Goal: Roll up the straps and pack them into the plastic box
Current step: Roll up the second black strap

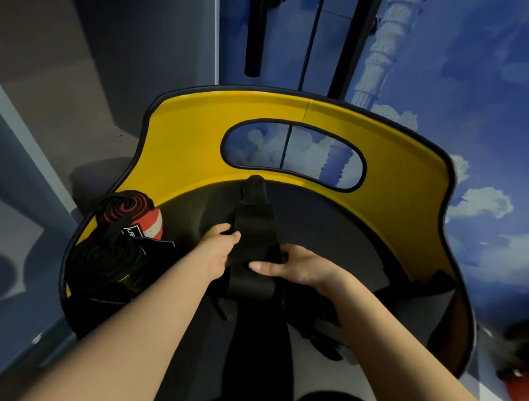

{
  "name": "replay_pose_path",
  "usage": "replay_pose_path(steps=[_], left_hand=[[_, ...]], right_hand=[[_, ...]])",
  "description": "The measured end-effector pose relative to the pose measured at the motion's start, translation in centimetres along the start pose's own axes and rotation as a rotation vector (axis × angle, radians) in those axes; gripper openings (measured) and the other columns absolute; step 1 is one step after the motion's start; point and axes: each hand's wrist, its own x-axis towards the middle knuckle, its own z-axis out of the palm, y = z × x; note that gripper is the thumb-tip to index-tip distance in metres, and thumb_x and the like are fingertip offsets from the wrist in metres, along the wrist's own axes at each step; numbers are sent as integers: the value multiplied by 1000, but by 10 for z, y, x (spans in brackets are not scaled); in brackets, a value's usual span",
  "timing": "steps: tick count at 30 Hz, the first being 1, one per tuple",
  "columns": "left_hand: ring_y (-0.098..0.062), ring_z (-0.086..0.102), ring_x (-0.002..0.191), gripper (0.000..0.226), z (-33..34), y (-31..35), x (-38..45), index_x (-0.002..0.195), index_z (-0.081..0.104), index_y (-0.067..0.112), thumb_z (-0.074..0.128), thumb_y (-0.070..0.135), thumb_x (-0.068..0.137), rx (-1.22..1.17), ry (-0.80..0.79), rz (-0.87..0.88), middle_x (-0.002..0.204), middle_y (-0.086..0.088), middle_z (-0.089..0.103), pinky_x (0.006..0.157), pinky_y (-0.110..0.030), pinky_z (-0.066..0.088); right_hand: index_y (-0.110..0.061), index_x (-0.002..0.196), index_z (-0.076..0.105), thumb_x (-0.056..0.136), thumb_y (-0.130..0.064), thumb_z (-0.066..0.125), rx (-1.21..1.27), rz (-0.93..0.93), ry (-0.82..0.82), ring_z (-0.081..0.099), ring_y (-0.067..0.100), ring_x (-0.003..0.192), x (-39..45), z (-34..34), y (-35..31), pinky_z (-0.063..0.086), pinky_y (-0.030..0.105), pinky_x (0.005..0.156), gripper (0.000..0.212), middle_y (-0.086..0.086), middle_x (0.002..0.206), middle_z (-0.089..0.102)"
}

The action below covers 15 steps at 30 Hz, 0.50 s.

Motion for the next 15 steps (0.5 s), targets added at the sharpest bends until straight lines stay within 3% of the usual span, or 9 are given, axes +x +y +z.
replay_pose_path(steps=[2,4,6,8,10,11,13,15], left_hand=[[-31,50,123,47,0,1,0,141,38,9,49,21,97,-121,-93,-106,138,-16,48,94,-40,44],[-32,49,124,47,-1,3,-5,139,40,5,47,26,98,-171,-182,-164,138,-16,48,97,-42,42],[-29,46,127,49,-5,5,-10,140,39,5,49,26,97,-38,-188,-136,142,-14,44,99,-39,40],[-27,44,130,57,-14,9,-16,140,39,5,52,37,94,249,-199,-78,144,-13,43,104,-38,38],[-23,39,134,73,-22,15,-26,142,35,6,52,52,88,468,-317,-81,146,-10,41,106,-37,35],[-22,34,137,79,-26,16,-29,144,31,7,52,56,85,555,-397,-104,148,-9,37,108,-37,33],[-22,31,139,78,-28,13,-35,144,30,11,60,49,83,694,-499,-117,150,-7,35,111,-35,30],[-20,45,127,71,-28,6,-36,139,38,14,72,32,79,757,-495,-89,142,-5,44,105,-33,37]], right_hand=[[-18,122,60,65,-52,79,-26,-17,-25,57,16,111,1,1,7,43,29,99,69,-3,119,62],[-9,100,66,70,-42,79,-40,-37,92,59,16,96,6,3,16,47,25,84,46,0,98,64],[-11,75,61,79,-32,74,20,-80,228,55,14,78,9,9,21,42,24,67,25,0,76,57],[-16,70,56,84,-29,68,106,-88,327,55,15,77,10,12,21,41,25,65,23,-1,73,56],[-15,90,63,90,-30,60,124,-74,392,59,21,93,10,12,19,44,28,76,15,5,92,62],[-11,108,62,93,-30,56,117,-66,411,57,24,106,10,12,17,42,29,85,25,8,107,62],[-5,128,52,97,-29,50,122,-54,447,49,29,122,8,12,15,38,30,96,40,12,128,56],[-4,127,53,98,-32,47,141,-36,451,51,30,121,11,11,17,39,33,98,41,14,127,57]])
